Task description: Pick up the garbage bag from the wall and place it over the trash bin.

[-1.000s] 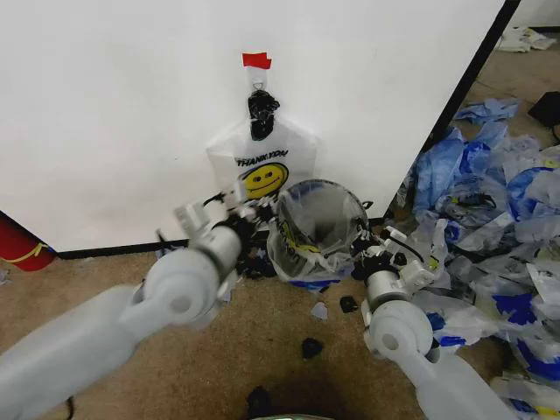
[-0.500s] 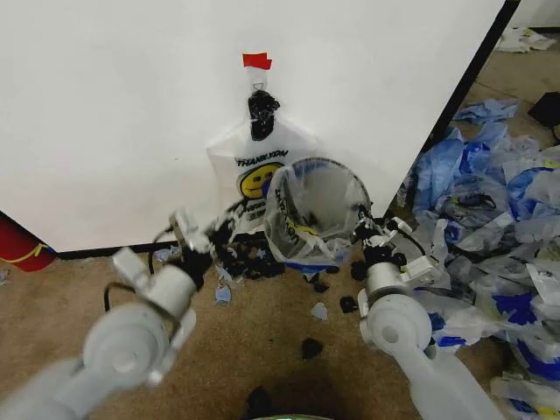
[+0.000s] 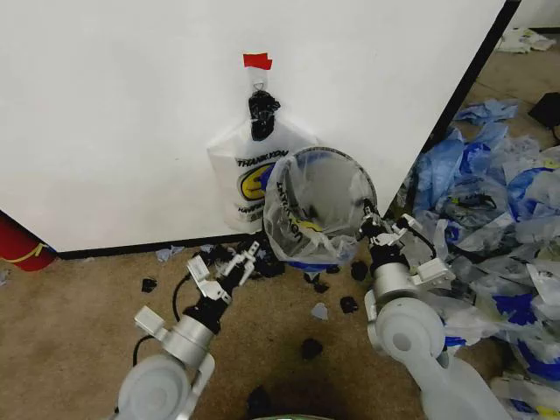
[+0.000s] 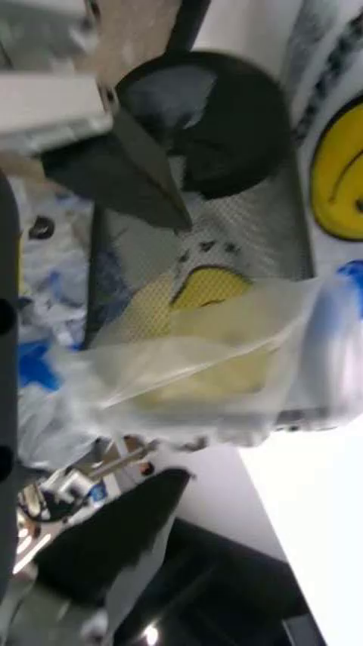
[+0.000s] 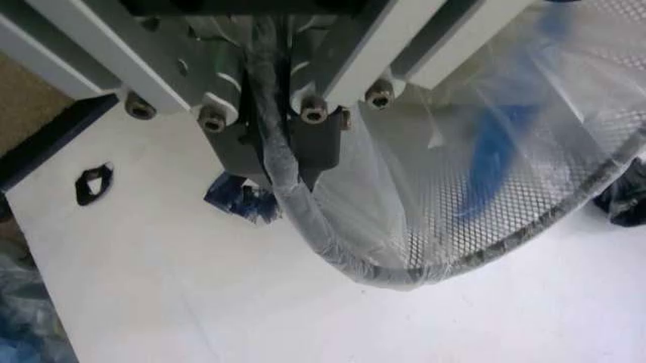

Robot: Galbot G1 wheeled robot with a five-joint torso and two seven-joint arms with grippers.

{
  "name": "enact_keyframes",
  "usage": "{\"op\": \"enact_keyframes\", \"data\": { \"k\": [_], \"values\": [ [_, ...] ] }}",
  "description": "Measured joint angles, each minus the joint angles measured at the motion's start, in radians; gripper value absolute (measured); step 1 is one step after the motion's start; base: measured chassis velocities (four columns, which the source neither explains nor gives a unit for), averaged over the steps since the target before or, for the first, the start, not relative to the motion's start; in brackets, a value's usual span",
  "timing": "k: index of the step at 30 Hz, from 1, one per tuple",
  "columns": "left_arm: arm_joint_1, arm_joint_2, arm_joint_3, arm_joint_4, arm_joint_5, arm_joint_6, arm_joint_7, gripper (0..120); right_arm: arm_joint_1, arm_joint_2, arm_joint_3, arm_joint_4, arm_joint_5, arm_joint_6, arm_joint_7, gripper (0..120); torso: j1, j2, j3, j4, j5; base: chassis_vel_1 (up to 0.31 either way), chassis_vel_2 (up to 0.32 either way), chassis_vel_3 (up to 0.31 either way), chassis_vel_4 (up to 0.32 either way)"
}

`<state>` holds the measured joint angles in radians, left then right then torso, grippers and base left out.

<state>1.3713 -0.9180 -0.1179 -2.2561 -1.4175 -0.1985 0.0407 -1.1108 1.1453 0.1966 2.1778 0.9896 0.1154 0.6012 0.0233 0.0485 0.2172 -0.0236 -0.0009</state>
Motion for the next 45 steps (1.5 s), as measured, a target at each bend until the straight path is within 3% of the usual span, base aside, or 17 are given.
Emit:
{"op": "enact_keyframes", "data": {
  "k": [9, 19, 23, 30, 38, 40, 43, 45],
  "values": [
    [-0.005, -0.067, 0.032, 0.017, 0.019, 0.025, 0.008, 100, 0.016, 0.01, -0.016, -0.014, 0.002, -0.003, -0.002, 0, 0.0, 0.0, 0.0, 0.0, -0.0003, 0.0, 0.0, 0.0, 0.0],
    [-0.05, -0.091, 0.074, 0.043, 0.013, 0.028, -0.006, 97, 0.015, 0.019, -0.028, -0.027, -0.006, -0.008, -0.008, 0, 0.0, 0.0, 0.0, -0.0001, -0.0001, 0.0, 0.0, 0.0, 0.0],
    [-0.058, -0.099, 0.082, 0.053, 0.012, 0.021, -0.012, 86, 0.016, 0.019, -0.028, -0.028, -0.006, -0.008, -0.008, 0, 0.0, 0.0, 0.0, -0.0001, -0.0001, 0.0, 0.0, 0.0, 0.0],
    [-0.054, -0.113, 0.084, 0.06, 0.01, 0.015, -0.022, 56, 0.017, 0.023, -0.032, -0.028, -0.005, -0.013, -0.009, 0, 0.0, 0.0, 0.0, 0.0, -0.0001, 0.0, 0.0, 0.0, 0.0],
    [-0.046, -0.127, 0.086, 0.059, 0.016, 0.015, -0.026, 33, 0.014, 0.027, -0.034, -0.028, -0.005, -0.014, -0.009, 0, 0.0, 0.0, 0.0, 0.0, -0.0001, 0.0, 0.0, 0.0, 0.0],
    [-0.039, -0.131, 0.085, 0.052, 0.02, 0.015, -0.028, 16, 0.01, 0.027, -0.034, -0.022, -0.003, -0.016, -0.008, 0, 0.0, 0.0, 0.0, 0.0, -0.0001, 0.0, 0.0, 0.0, 0.0],
    [-0.037, -0.139, 0.085, 0.052, 0.025, 0.015, -0.033, 3, 0.009, 0.027, -0.033, -0.014, 0.004, -0.017, -0.008, 0, 0.0, 0.0, 0.0, 0.0, -0.0001, 0.0, 0.0, 0.0, 0.0],
    [-0.036, -0.142, 0.085, 0.052, 0.028, 0.015, -0.035, 0, 0.009, 0.027, -0.034, -0.011, 0.007, -0.017, -0.007, 0, 0.0, 0.0, 0.0, -0.0001, -0.0002, 0.0, 0.0, 0.0, 0.0]
  ]
}}
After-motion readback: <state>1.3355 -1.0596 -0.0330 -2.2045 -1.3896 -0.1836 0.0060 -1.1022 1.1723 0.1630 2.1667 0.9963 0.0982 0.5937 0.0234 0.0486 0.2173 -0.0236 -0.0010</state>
